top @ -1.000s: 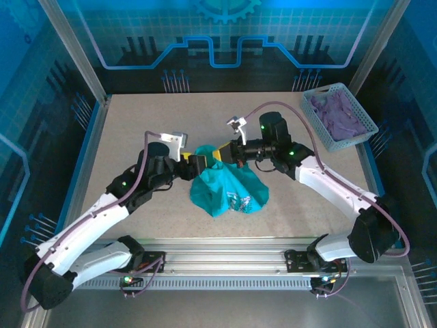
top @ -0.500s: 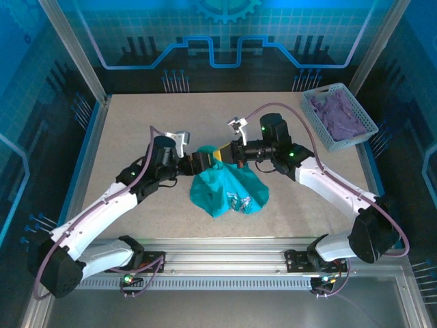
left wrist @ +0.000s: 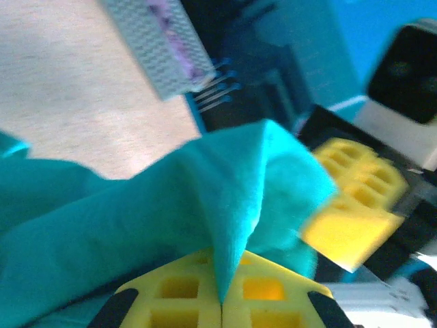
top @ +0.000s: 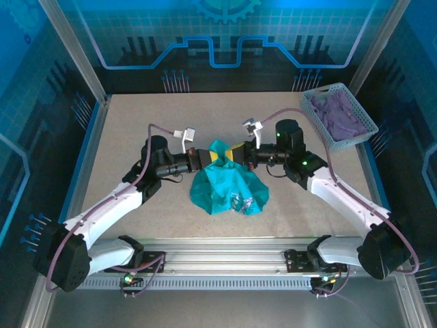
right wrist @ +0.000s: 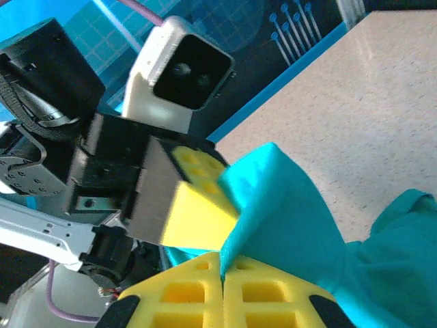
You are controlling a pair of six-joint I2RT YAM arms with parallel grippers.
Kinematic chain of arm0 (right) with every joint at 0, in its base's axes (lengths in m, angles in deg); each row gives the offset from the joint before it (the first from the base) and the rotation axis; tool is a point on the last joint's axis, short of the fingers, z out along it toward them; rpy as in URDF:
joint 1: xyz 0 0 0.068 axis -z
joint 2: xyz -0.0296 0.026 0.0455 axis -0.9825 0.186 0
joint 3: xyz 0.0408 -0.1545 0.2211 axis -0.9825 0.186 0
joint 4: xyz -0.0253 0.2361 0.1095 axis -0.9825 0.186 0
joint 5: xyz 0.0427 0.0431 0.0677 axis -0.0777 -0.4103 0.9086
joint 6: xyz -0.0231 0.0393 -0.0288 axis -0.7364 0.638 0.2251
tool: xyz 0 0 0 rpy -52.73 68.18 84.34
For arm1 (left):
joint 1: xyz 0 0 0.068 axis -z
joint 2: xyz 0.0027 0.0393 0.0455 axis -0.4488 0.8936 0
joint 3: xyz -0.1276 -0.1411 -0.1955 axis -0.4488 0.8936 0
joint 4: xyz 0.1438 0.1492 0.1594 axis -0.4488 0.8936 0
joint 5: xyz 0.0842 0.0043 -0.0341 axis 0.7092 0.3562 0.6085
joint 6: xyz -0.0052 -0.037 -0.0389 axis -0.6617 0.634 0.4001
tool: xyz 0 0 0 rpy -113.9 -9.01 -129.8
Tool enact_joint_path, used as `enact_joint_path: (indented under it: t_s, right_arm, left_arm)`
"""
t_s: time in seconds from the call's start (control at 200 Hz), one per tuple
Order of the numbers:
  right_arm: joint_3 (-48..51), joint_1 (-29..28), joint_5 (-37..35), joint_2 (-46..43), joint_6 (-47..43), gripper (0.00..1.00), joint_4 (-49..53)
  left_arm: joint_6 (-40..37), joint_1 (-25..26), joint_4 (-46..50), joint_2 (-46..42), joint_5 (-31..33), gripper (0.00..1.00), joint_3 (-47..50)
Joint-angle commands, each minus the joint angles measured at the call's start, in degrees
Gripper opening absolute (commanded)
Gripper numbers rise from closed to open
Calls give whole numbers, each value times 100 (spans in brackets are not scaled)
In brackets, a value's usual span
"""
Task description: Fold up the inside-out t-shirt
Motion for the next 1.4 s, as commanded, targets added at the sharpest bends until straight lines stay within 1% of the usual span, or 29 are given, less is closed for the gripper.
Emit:
enact_joint_path:
  t_s: [0.0, 0.075, 0.24, 0.3, 0.415, 0.465, 0.515, 0.555, 0.595, 0.705, 0.785, 0.83, 0.93, 1.065, 1.205, 1.255, 1.336, 1.391]
  right_arm:
    - [-41, 113, -592, -350, -441, 3, 465]
    - [-187, 90, -1046, -458, -762, 9, 1076]
    - [-553, -6, -1834, -497, -1147, 25, 2015]
    - [-788, -114, -2378, -453, -1344, 29, 2466]
    - [-1125, -408, -3548, -425, -1774, 34, 3176]
    - [-1163, -547, -3860, -489, -2001, 35, 3280]
    - [-1085, -710, -3970, -653, -2276, 36, 3202]
    - [-986, -832, -3908, -823, -2467, 37, 3066]
    - [-871, -924, -3678, -991, -2620, 37, 2909]
    - [-650, -1041, -2560, -1262, -2798, 37, 2466]
    - [-645, -1131, -1828, -1181, -2876, 37, 2286]
    - [-669, -1174, -1555, -1083, -2889, 37, 2225]
    - [-771, -1197, -1182, -800, -2787, 36, 2040]
    - [-1015, -1172, -921, -313, -2705, 35, 2062]
    - [-1048, -982, -521, 36, -2576, 35, 1918]
    - [-1019, -912, -326, 81, -2492, 32, 1807]
    - [-946, -827, -132, 86, -2371, 24, 1614]
    - [-911, -771, 4, 65, -2327, 21, 1536]
  left_arm:
    - [575, -57, -2101, -159, -1094, 0, 178]
    - [752, -62, -2823, -151, -1371, 0, 216]
    - [806, -57, -3400, -55, -1674, 0, 232]
    - [777, -58, -3422, -46, -1675, 0, 217]
    - [640, -59, -3245, -68, -1577, 0, 192]
    - [486, -56, -2999, -109, -1487, 0, 160]
    - [310, -58, -2643, -167, -1360, 0, 136]
    - [103, -57, -2317, -228, -1273, 0, 97]
    - [-76, -57, -2014, -298, -1198, 0, 62]
    - [-390, -48, -1491, -445, -1065, 0, 7]
    - [-496, -47, -1291, -500, -1010, 0, -15]
    - [-518, -50, -1255, -511, -1011, 0, -16]
    - [-546, -56, -1200, -551, -1008, 0, -18]
    - [-601, -47, -1115, -616, -1013, 0, -28]
    - [-605, -47, -1113, -652, -1012, 0, 4]
    - [-605, -52, -1108, -660, -1000, 0, 19]
    - [-629, -47, -1089, -682, -997, 0, 42]
    - [-665, -47, -1046, -687, -985, 0, 57]
